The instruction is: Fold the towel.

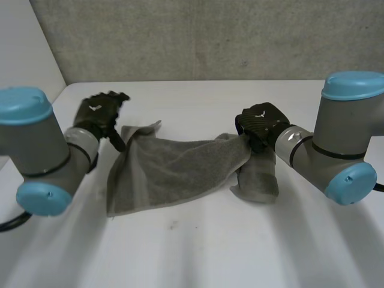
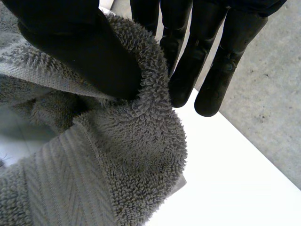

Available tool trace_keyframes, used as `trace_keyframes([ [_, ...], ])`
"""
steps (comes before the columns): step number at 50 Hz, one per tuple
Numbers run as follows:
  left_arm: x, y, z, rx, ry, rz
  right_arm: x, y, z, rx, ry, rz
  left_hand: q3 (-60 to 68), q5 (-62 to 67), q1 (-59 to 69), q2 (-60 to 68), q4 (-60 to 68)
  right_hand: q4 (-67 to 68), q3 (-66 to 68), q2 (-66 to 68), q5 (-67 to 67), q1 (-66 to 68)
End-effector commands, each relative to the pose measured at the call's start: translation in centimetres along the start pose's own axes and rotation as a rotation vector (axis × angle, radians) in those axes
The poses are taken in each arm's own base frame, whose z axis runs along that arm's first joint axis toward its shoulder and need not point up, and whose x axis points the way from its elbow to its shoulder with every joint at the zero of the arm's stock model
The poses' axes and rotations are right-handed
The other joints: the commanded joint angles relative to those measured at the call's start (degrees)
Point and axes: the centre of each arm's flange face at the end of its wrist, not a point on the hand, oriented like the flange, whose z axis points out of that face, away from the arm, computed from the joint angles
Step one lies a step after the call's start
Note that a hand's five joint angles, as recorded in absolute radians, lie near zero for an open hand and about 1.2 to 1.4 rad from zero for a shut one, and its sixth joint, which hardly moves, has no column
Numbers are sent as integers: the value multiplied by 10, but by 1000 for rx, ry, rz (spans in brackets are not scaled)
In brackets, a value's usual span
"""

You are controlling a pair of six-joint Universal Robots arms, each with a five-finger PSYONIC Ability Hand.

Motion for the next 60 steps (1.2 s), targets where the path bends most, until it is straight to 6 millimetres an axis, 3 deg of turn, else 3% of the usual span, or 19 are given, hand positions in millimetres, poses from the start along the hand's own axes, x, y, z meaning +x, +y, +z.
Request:
trace_keyframes([
  [1,53,21,-43,-61,173,26,-1,4,-5,-19,13,3,78,76,76,78,77,103,104,105,107,4],
  [7,69,45,-54,-132,218,97,0,-1,-10,-11,24,1,132,130,130,132,131,103,104,105,107,4],
  [13,59,61,-63,-180,208,208,0,-1,-10,-10,26,1,229,227,228,229,229,103,104,105,107,4],
  [34,21,75,-69,-270,118,212,-2,6,-7,-11,24,-7,157,155,156,157,157,103,104,105,107,4],
  [60,21,99,-61,-328,124,211,-6,14,-3,-22,18,-7,216,214,215,216,216,103,104,105,107,4],
])
